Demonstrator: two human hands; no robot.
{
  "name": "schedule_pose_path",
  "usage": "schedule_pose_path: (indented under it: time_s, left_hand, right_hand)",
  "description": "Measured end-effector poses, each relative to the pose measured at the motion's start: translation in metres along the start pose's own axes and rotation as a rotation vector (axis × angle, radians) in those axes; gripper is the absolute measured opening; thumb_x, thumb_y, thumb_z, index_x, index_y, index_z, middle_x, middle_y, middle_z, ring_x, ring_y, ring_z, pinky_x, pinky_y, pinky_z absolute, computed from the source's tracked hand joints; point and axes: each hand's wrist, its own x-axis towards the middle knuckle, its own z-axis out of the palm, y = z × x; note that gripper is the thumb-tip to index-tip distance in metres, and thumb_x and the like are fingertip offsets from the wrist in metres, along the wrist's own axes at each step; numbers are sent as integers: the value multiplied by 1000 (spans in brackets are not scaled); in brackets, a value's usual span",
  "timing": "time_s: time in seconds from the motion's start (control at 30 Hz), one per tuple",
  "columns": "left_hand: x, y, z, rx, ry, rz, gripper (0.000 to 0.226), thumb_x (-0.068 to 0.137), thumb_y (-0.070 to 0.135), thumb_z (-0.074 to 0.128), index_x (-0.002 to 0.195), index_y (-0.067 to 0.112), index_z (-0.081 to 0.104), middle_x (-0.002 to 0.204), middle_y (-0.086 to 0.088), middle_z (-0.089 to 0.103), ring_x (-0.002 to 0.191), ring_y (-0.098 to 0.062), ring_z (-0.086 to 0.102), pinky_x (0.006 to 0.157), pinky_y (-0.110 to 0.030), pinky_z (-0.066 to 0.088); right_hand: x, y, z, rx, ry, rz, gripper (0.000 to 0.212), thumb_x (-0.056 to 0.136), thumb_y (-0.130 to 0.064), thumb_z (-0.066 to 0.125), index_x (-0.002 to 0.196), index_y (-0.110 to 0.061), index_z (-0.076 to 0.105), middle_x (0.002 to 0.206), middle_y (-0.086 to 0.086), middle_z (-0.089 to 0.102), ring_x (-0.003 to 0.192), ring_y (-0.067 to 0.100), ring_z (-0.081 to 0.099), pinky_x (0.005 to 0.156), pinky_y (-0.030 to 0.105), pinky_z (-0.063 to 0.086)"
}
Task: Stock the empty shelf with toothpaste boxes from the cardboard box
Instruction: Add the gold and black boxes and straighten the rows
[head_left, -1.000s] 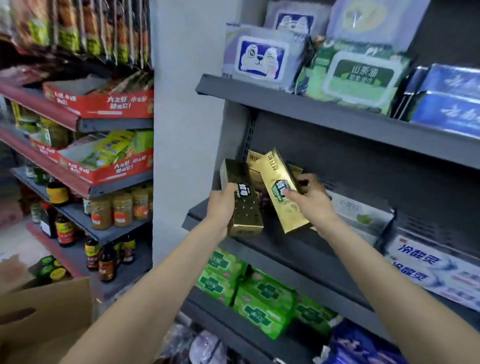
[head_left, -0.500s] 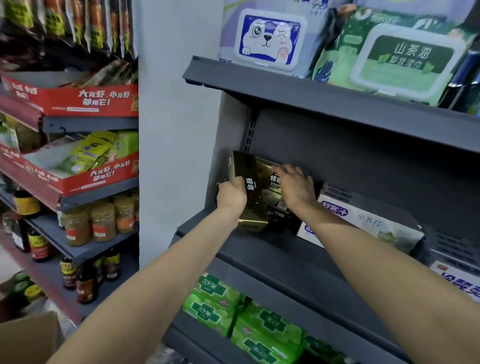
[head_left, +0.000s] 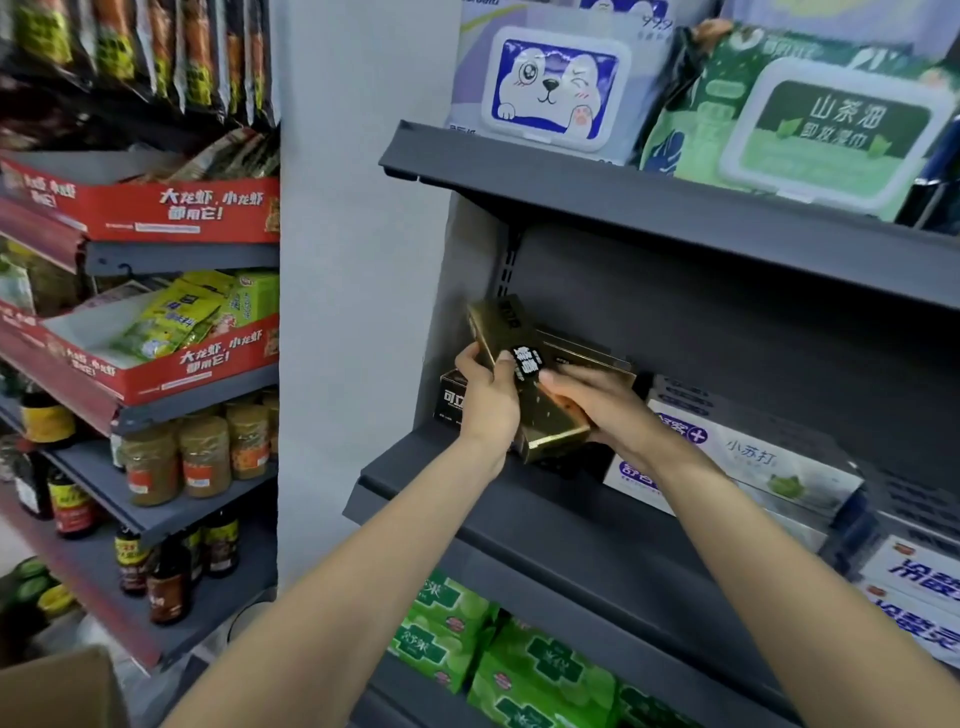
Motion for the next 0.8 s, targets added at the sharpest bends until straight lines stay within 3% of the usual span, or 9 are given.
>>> schedule_pose_path:
  time_s: [0.1,0.17,0.3,0.4,0.53,0.63,0.8]
  left_hand:
    - [4,2,-6,207,-39,37,40,99,23,43,136,15,30,126,-10,49,106,-21,56,94,-37,48]
    - [11,7,-14,433,-1,82,45,96,18,48,137,9,33,135,-12,36,119,-26,48,103,-35,40]
    - [30,19,-28,665,18,253,63,91,5,52,146,10,23,148,-14,23,135,-28,33,113,-33,28]
    - [41,18,-27,951,-140,278,69,90,11,54,150,18,19,157,-10,15,141,-31,24,113,-39,26]
    - [41,16,-23,1219,-278,227,69,90,15,53,150,23,20,160,-2,-3,142,-32,20,111,-44,31]
    - [33,24,-23,1308,-267,260,67,90,14,54,149,23,23,160,-3,3,142,-30,22,110,-44,34]
    - [-10,35,-29,1497,-205,448,48,89,16,51,136,15,41,139,-9,43,125,-29,42,98,-41,38]
  right_hand:
    - [8,-5,-7,-151,100,-49,34,88,-29,63,121,-23,61,105,4,70,85,12,69,73,23,56]
    - [20,-9,-16,-291,191,-149,42,86,-24,66,127,-22,59,113,1,67,89,9,65,76,18,52]
    - [45,-9,-25,-749,330,-251,39,90,-21,60,128,-31,57,133,-1,55,120,20,52,104,34,39]
    - [53,6,-14,-1115,399,-238,40,96,-26,49,134,-38,48,140,-5,48,126,19,44,111,39,29]
    - [51,14,-1,-1188,352,-113,55,96,-27,49,146,-36,27,150,-2,35,136,22,36,113,43,27]
    - [38,6,6,-1218,353,-108,59,95,-25,51,147,-25,25,155,1,25,142,23,26,119,45,14]
    - [-15,-2,29,-968,363,-202,47,94,-17,47,140,-19,40,147,0,36,134,23,37,109,36,33]
